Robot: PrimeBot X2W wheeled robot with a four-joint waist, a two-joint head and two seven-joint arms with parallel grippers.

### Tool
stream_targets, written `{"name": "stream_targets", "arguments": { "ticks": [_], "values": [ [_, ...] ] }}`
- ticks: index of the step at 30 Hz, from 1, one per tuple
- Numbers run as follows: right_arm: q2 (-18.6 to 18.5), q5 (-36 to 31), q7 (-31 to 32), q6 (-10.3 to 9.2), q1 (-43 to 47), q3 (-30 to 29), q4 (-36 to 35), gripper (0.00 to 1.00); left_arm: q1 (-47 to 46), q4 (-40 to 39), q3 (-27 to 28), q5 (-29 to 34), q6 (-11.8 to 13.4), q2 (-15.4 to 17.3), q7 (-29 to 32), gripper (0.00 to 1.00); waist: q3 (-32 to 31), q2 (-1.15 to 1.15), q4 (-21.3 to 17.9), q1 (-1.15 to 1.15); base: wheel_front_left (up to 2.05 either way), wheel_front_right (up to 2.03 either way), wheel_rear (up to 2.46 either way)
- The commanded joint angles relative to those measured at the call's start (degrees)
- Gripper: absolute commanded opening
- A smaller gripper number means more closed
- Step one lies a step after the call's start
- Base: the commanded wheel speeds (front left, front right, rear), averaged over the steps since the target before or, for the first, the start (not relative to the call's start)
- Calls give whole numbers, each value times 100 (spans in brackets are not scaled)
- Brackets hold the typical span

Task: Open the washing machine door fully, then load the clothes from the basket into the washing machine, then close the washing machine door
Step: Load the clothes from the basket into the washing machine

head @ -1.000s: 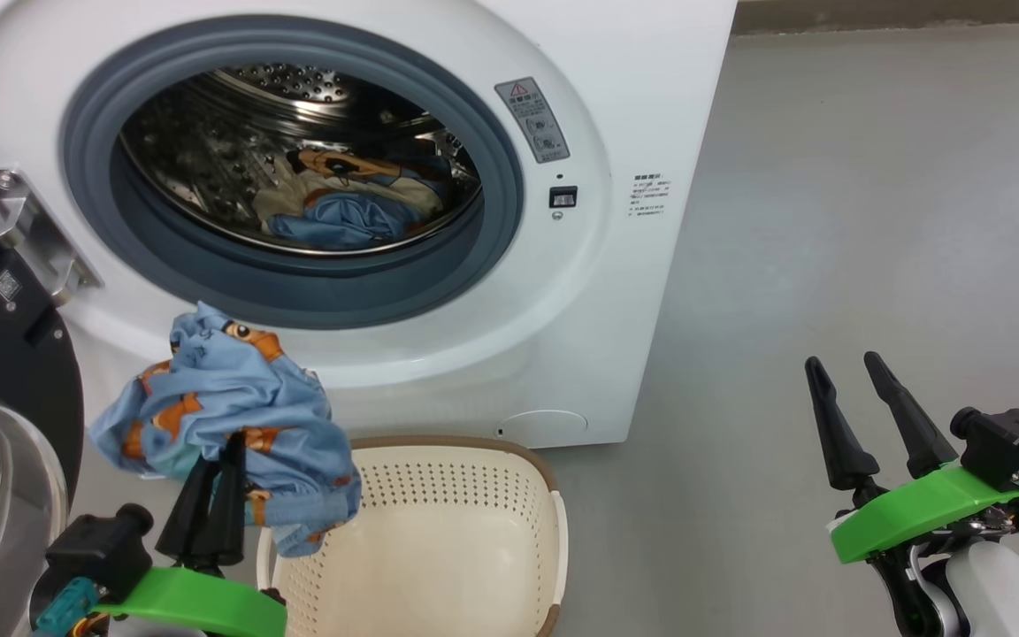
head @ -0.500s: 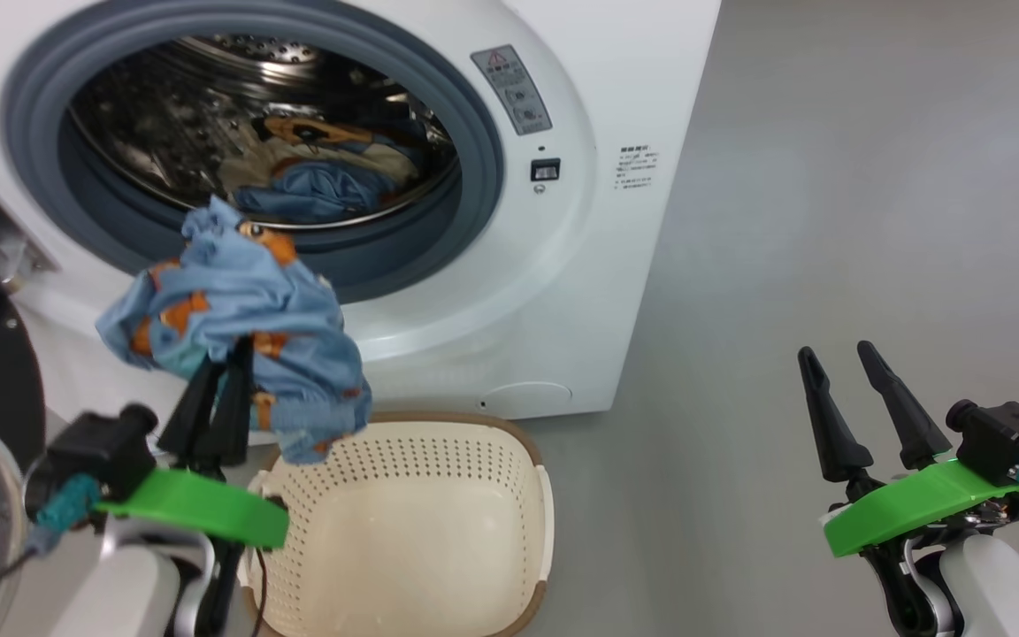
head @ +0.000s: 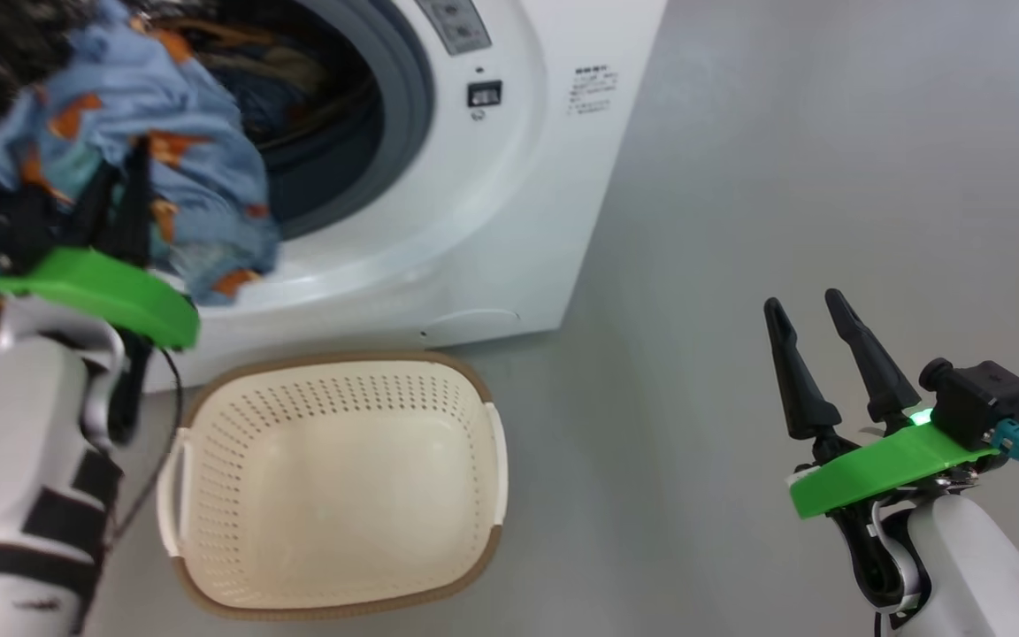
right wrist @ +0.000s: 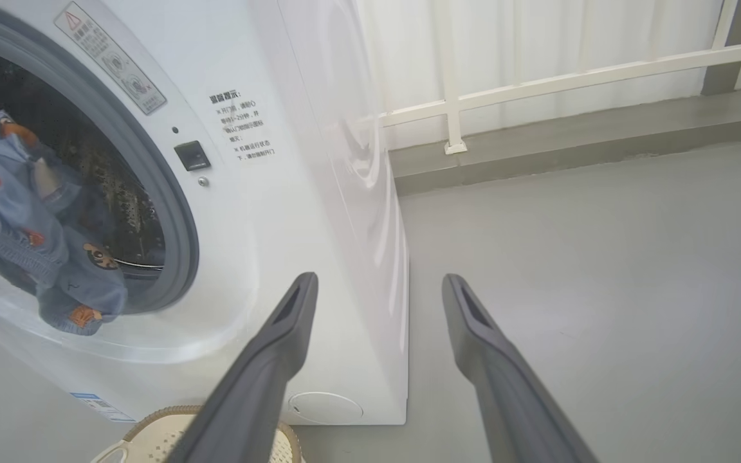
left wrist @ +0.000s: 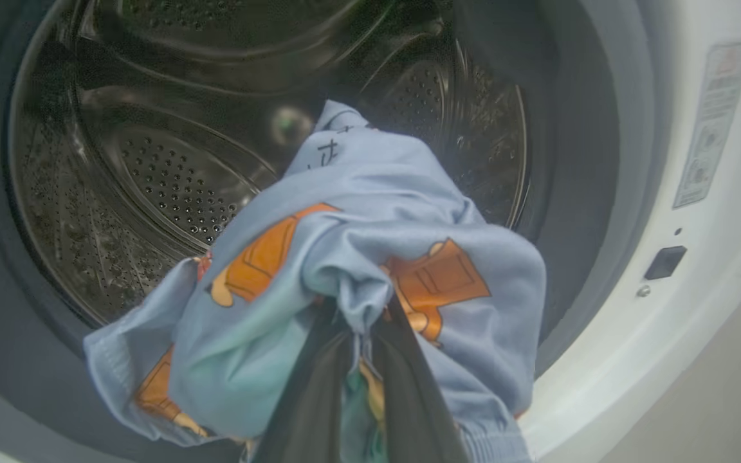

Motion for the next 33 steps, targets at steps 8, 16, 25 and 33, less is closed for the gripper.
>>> {"name": "stream_targets", "arguments": {
  "ticks": [8,16,25,33],
  "values": [
    [211,-188,-47,26,-267,76,-317,100,-1411,1083,311,96,-171,510,-175,0,1182,0,-921,-1,0,0,0],
    [442,-287,-47,26,-376,193,-527,100,-2411,1749,251,297,-278,794,-255,0,1747,0,-1329,-1,0,0,0],
    [603,-319,-47,26,-402,287,-581,100,-3229,1350,655,522,-140,1096,-289,0,2030,0,-1618,-1,0,0,0],
    [671,-323,-47,26,-391,350,-499,100,-3124,1899,815,764,27,1028,-152,100,1974,0,-1677,-1,0,0,0]
  ]
}}
